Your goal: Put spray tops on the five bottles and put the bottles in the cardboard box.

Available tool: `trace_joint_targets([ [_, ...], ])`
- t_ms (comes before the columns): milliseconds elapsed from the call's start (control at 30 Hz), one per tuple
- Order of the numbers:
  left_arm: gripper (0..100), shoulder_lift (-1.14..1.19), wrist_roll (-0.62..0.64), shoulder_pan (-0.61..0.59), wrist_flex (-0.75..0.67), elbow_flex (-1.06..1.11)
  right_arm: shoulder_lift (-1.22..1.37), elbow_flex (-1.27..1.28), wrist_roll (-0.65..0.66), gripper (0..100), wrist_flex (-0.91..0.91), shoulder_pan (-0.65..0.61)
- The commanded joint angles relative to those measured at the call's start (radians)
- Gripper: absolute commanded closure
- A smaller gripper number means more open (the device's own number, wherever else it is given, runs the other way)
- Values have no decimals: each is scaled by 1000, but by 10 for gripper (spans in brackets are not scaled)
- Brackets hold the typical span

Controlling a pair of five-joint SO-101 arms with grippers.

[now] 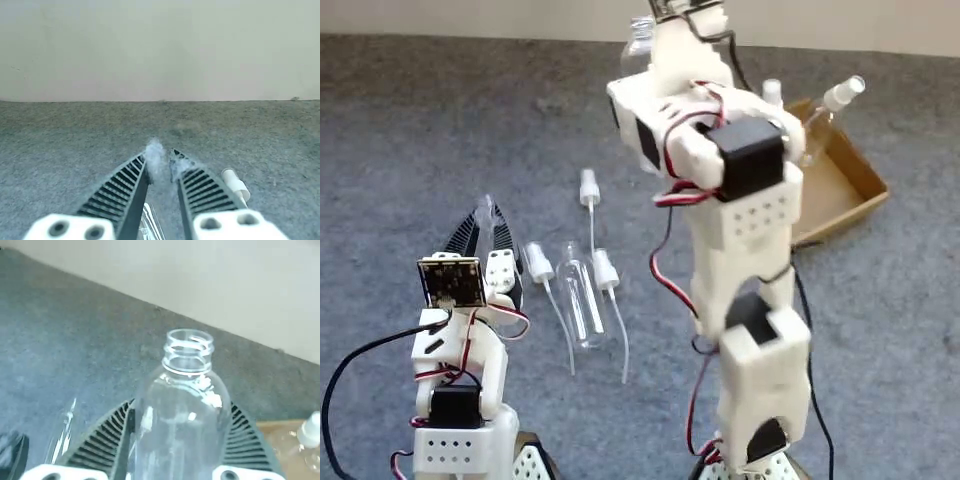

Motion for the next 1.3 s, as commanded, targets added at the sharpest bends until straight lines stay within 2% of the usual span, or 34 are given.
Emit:
trace_joint_targets([
  [0, 995, -2, 5, 25, -26, 21, -231, 213, 3, 828, 16, 15],
  [267, 995, -5, 5, 27, -28, 21, -621, 437, 5, 828, 16, 15],
  [800, 994, -5, 3, 91, 20, 21, -1086, 820, 6, 828, 16, 16],
  [867, 993, -5, -28, 91, 34, 21, -1147, 881, 6, 828, 16, 16],
  [967, 995, -5, -114, 111, 60, 21, -1242, 1024, 6, 828, 16, 16],
  [1067, 995, -5, -129, 150, 75, 21, -1345, 1196, 3, 828, -10, 16],
  [1267, 995, -5, -130, 162, 97, 21, -1590, 1584, 5, 828, -223, 16],
])
